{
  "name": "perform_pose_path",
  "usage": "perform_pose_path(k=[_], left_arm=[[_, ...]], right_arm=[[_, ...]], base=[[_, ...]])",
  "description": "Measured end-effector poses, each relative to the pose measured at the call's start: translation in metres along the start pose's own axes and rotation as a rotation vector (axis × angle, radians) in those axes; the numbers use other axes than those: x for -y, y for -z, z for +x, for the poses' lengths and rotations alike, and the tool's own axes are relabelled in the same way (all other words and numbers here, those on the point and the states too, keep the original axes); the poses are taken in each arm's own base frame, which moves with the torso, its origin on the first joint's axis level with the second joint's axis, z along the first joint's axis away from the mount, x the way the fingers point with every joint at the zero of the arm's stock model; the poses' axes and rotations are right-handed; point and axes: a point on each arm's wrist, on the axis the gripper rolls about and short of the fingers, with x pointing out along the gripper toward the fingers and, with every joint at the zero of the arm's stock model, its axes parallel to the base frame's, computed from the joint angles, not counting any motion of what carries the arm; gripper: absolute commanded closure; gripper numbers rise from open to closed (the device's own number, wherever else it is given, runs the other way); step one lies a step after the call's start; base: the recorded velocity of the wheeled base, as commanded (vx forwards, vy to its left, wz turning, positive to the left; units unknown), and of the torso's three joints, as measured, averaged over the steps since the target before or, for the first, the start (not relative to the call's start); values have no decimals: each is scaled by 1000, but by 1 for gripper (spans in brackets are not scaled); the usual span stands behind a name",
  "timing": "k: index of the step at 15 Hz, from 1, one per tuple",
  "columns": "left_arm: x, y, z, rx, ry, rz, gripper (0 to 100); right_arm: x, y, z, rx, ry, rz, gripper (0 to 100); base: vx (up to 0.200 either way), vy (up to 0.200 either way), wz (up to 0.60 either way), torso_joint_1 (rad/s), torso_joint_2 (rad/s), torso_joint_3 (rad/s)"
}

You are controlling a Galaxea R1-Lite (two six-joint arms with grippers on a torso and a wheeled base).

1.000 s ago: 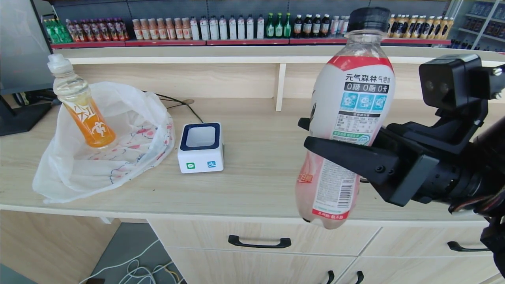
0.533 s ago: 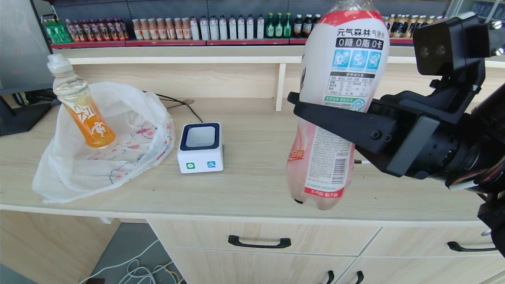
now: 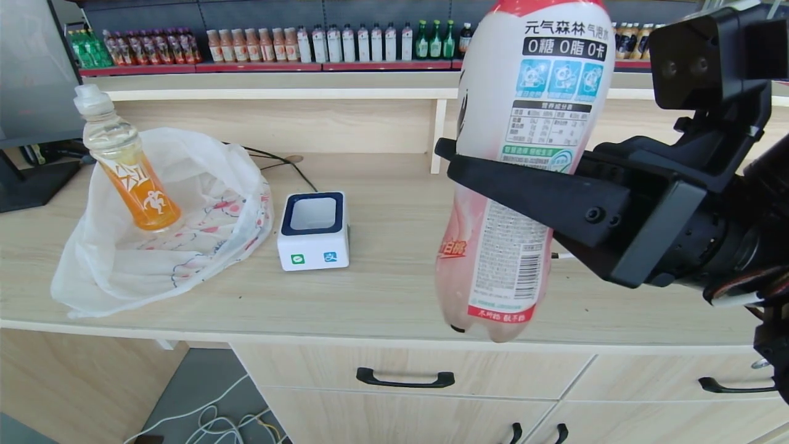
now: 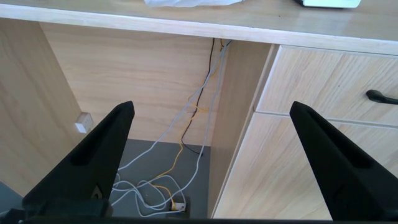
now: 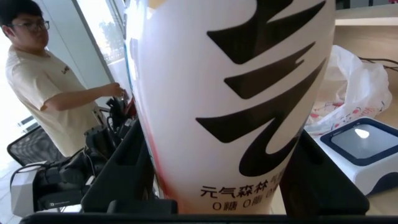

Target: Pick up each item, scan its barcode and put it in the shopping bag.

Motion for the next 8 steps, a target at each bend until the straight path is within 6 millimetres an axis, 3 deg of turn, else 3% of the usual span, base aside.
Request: perform_pose_path(k=[8], left_arm=[[0, 0, 0, 0, 0, 0, 0]], right_arm=[[-1, 0, 0, -2, -6, 1, 100]], base=[[0, 0, 0, 0, 0, 0]])
